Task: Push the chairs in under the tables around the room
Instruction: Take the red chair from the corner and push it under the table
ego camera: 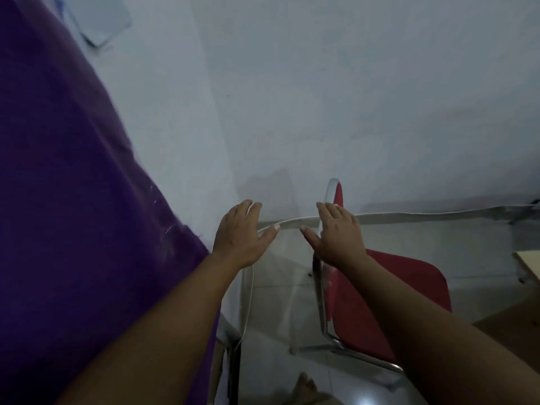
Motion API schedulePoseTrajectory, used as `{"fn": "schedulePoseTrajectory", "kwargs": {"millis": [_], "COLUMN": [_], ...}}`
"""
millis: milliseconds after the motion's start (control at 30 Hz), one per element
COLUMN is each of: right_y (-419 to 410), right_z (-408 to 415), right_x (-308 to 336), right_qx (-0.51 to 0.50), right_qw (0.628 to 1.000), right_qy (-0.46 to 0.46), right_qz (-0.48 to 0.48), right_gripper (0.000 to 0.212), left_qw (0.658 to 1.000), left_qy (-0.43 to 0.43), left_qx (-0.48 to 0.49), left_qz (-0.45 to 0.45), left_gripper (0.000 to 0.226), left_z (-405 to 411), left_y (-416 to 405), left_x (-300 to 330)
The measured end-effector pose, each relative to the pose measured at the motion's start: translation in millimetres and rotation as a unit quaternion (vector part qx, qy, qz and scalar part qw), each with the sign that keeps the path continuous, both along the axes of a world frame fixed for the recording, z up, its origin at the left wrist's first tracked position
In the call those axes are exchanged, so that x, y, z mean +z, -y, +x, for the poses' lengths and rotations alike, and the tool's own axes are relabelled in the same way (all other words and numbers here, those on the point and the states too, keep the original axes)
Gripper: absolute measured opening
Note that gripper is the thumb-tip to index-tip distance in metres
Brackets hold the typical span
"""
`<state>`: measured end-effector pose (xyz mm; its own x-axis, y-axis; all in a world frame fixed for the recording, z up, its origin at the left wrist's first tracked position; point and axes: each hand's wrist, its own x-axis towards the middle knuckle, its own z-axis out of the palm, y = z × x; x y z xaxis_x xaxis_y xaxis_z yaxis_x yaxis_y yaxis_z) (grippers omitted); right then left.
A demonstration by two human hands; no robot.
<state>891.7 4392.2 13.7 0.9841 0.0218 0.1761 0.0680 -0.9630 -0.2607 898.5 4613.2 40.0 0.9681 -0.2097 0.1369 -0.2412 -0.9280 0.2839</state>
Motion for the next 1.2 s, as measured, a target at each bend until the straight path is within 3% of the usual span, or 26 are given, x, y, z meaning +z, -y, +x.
{"fn": "schedulePoseTrajectory", "kwargs": {"millis": [567,1200], "right_y": [52,133], "right_z": [128,251], "right_x": [-2,-29], "right_qx": [-0.090,-0.323], "right_qw": [0.995,0.943], "right_qy": [-0.003,-0.029], "right_qz": [0.039,0.074], "right_gripper": [0.080,0.079], "left_qw": [0.993,0.944], "left_qy": [-0.009,-0.065], "left_qx": [-0.114,-0.324], "left_qz": [-0.027,0.005], "left_gripper": [0.074,0.070], "left_z": [174,403], "left_y": [76,196], "left_x": [-6,-35]}}
